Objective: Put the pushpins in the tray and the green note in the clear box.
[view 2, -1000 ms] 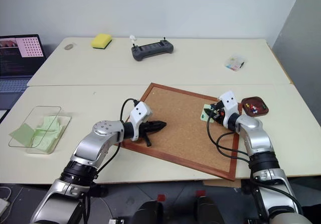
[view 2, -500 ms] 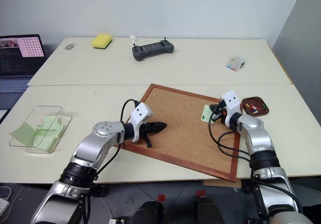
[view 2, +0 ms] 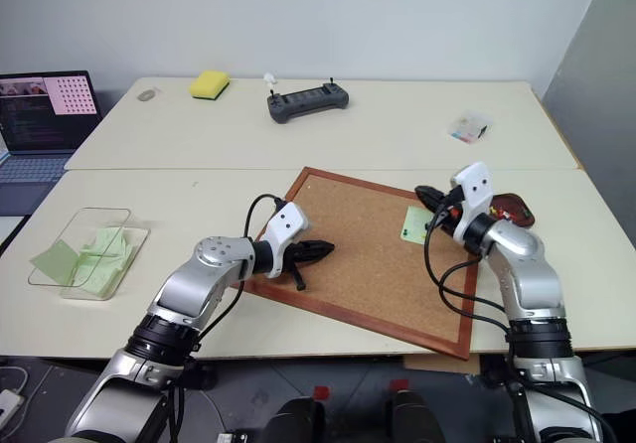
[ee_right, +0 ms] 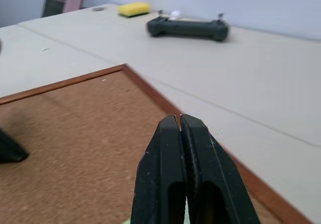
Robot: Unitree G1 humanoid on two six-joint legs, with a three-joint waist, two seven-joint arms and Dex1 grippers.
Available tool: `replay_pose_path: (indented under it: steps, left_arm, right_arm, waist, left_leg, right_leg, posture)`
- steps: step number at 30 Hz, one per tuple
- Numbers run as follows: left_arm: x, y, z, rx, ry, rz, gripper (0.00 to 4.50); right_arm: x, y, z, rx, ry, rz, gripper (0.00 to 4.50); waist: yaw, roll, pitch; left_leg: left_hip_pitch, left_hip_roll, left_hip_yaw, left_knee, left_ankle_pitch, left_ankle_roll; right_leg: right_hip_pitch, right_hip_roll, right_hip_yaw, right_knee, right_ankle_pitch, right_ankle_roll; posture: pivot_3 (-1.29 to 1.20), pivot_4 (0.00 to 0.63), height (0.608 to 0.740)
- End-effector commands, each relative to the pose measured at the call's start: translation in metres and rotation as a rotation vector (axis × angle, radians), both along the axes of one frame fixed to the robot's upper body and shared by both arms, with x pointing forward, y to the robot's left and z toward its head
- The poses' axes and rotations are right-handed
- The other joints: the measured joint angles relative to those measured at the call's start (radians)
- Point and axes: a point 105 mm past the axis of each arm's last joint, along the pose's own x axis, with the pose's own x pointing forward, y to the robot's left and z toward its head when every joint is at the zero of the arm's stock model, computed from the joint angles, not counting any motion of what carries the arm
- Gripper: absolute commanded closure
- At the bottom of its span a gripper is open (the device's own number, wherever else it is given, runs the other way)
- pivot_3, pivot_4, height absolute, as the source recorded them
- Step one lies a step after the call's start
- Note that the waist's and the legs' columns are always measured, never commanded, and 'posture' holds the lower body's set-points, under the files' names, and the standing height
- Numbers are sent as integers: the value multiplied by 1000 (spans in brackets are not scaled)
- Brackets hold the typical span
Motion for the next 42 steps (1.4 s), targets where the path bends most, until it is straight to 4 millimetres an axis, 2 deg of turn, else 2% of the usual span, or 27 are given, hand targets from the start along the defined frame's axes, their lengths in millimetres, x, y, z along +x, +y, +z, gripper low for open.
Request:
replay_pose_path:
  steps: [1, 4, 6, 11, 16, 21, 25, 33, 38, 40, 41, 42]
  left_arm:
    - [-2, 6, -22, 54, 65, 31, 4500]
    - [-3, 6, -24, 53, 71, 28, 4500]
    - [-3, 6, -25, 56, 74, 27, 4500]
    - [-1, 5, -23, 57, 73, 22, 4500]
    - [-1, 5, -21, 53, 70, 16, 4500]
    - [-3, 8, -21, 51, 71, 18, 4500]
    - [-4, 9, -22, 51, 72, 24, 4500]
    - [-6, 10, -22, 48, 70, 26, 4500]
    - [-5, 8, -22, 46, 67, 26, 4500]
    - [-4, 7, -22, 45, 66, 25, 4500]
    - [-4, 7, -22, 45, 65, 25, 4500]
    - [-4, 7, -22, 44, 64, 26, 4500]
  right_arm:
    - [4, -61, 20, -55, -71, -315, 4471]
    - [7, -96, 12, -60, -23, -472, 4471]
    - [10, -109, 3, -40, 34, -521, 4471]
    - [19, -122, -11, 78, 136, -555, 4471]
    - [32, -133, -18, 129, 165, -594, 4471]
    - [42, -133, -25, 146, 181, -601, 4471]
    - [46, -133, -29, 141, 181, -605, 3839]
    - [48, -136, -29, 113, 168, -619, 2180]
    - [47, -135, -23, 102, 139, -599, 1164]
    - [45, -128, -17, 61, 107, -548, 640]
    - [43, -123, -16, 37, 96, -520, 515]
    - [39, -111, -12, 32, 81, -441, 247]
  waist:
    - [2, 1, 0]
    - [3, 1, -1]
    - [2, 1, -1]
    - [-2, 4, -2]
    - [-1, 5, -3]
    - [-1, 5, -3]
    - [-2, 5, -3]
    - [-4, 5, -3]
    - [-4, 5, -3]
    - [-4, 5, -3]
    - [-4, 5, -3]
    - [-3, 5, -3]
  left_leg:
    - [0, 0, 0, 0, 0, 0]
    - [0, 0, 0, 0, 0, 0]
    - [0, 0, 0, 0, 0, 0]
    - [2, 0, 3, 0, 1, 1]
    - [2, 0, 3, 0, 1, 1]
    - [1, 0, 3, -1, 1, 1]
    - [1, 0, 3, -1, 1, 1]
    - [1, 0, 3, -1, 1, 1]
    - [1, 0, 3, -1, 1, 1]
    - [1, 0, 3, -1, 1, 1]
    - [1, 0, 3, -1, 1, 1]
    - [1, 0, 3, -1, 1, 1]
  right_leg:
    - [0, 0, 0, 0, 0, 0]
    - [0, 0, 0, 0, 0, 0]
    - [0, 0, 0, 0, 0, 0]
    - [1, 0, 2, 0, 0, 0]
    - [1, 0, 2, 0, 0, 0]
    - [1, 0, 2, 0, 0, 0]
    - [1, 0, 2, 0, 0, 0]
    - [1, 0, 2, 0, 0, 0]
    - [1, 0, 2, 0, 0, 0]
    - [1, 0, 2, -1, 0, 0]
    - [1, 0, 2, -1, 0, 0]
    - [1, 0, 2, -1, 0, 0]
  posture:
    - [0, 150, 740]
    - [0, 150, 740]
    - [0, 150, 740]
    - [0, 150, 740]
    - [0, 150, 740]
    - [0, 150, 740]
    - [0, 150, 740]
    - [0, 150, 740]
    - [0, 150, 740]
    - [0, 150, 740]
    - [0, 150, 740]
    - [0, 150, 740]
